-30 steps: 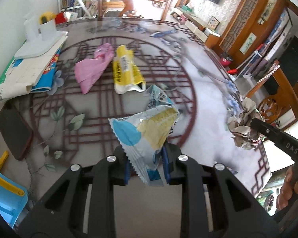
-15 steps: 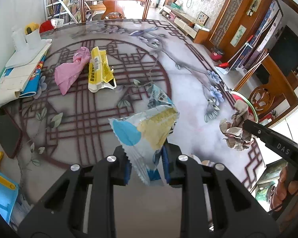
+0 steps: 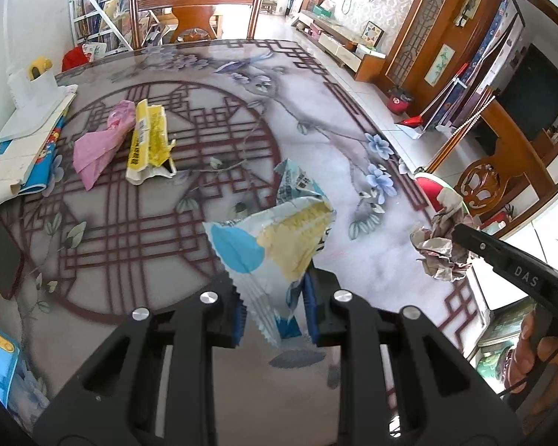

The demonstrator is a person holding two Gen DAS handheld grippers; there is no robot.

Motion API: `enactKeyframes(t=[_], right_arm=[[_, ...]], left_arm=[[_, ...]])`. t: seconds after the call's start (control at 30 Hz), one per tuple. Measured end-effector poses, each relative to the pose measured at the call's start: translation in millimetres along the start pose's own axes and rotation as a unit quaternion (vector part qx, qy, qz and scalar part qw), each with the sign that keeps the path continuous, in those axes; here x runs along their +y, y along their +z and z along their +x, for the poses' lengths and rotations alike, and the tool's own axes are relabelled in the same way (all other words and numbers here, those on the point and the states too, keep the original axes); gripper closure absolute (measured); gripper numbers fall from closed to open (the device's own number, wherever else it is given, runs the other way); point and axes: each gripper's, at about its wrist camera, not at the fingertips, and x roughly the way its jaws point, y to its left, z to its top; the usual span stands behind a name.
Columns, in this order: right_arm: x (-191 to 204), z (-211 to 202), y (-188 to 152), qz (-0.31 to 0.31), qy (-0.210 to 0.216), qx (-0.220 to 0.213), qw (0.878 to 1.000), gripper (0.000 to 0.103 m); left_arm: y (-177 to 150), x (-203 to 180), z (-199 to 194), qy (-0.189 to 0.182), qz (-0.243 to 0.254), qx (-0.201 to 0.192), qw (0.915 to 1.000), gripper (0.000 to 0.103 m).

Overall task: Collect trash
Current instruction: 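Carry the crumpled paper and snack bag toward the red bin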

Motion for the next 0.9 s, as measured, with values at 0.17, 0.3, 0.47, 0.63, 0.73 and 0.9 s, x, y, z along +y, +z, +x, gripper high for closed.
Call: enactKeyframes(t=[0.17,0.3,0.47,0.63,0.73,0.9], right_arm=[[-17.6,-1.6,7.8,-0.006,-0.001,0.001,1.000,0.075],[-36.3,-2.3,16.5,-0.004,0.000,0.001,1.000,0.075],[-58.0,-2.4,24.4,-0.003,0.005,0.000,1.000,0.075],[-87.8,-4.1,30.6,0.013,0.006,-0.003,1.000,0.075],[-104.9,-5.4,34.0,0.026,0.003,-0.007,1.000,0.075],[-139.5,-11.1,39.4,0.051,-0.010,-0.015,0.999,0.075]], left_arm=[[7.2,-19.6,8.2,-0.001,-0.004,-0.001,1.0000,0.079],[12.4,-40.9,14.7,-0.003,0.000,-0.002,1.0000,0.079],[19.6,-66.0,23.6,-0.002,0.004,-0.003,1.0000,0.079],[27.8,-96.0,34.2,-0.004,0.021,-0.002,0.9998,0.079],[34.9,-117.3,42.1,-0.011,0.035,-0.001,0.9993,0.079],[52.0,-159.9,57.7,-0.038,0.066,0.002,0.9971,0.079]])
